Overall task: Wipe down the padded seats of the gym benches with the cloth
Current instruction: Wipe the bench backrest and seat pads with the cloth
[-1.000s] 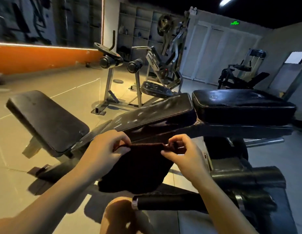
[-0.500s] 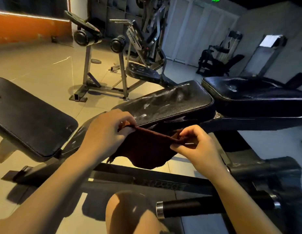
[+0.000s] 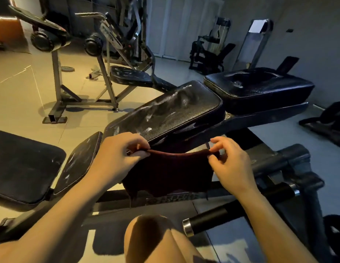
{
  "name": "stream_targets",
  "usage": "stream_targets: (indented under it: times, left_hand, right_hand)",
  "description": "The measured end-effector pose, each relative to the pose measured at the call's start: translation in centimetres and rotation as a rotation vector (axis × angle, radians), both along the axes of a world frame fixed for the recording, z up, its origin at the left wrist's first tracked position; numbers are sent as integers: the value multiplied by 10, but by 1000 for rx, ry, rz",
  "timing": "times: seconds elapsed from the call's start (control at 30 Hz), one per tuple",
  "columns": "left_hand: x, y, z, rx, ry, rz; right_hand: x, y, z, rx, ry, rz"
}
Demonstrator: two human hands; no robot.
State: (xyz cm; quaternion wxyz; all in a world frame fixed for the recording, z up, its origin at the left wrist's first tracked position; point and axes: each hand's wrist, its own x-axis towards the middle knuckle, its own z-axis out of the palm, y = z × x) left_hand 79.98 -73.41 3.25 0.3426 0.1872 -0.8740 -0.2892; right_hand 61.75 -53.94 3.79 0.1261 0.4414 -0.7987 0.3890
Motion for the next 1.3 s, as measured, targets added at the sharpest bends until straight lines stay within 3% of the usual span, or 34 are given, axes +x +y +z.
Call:
stream_targets:
  times: [0.1,0.27,0.43,0.63,0.77,0.87,1.07,1.3]
  left_hand:
    - [4,-12,-5,15,-32,-42]
    - [18,-28,-13,29,-61,-74]
    - [23,-38,-17,23,-35,-146]
    - [7,-28,-11,154,121,-238]
    - [-12,-26,-4,230,208,-267]
    - [-22,-28,-7,213,233,-288]
    - [-32,-46,-19,170,270,-257]
    - [-25,-57,-16,249,269,-227]
  right_hand:
    - [4,-5,3,-5,-95,-39]
    - [20,-23,4,10,69,-124]
    - [35,-32,7,-21,35,-343]
    - [40,-61,32,-376,-78,-469]
    - [18,-93,36,-752,-326,-529]
    - [17,-111,35,-818,-179,-631]
    - [23,-146,-7,-1044,-100,-503]
    - [26,-179,-24,-1024,-6,-571]
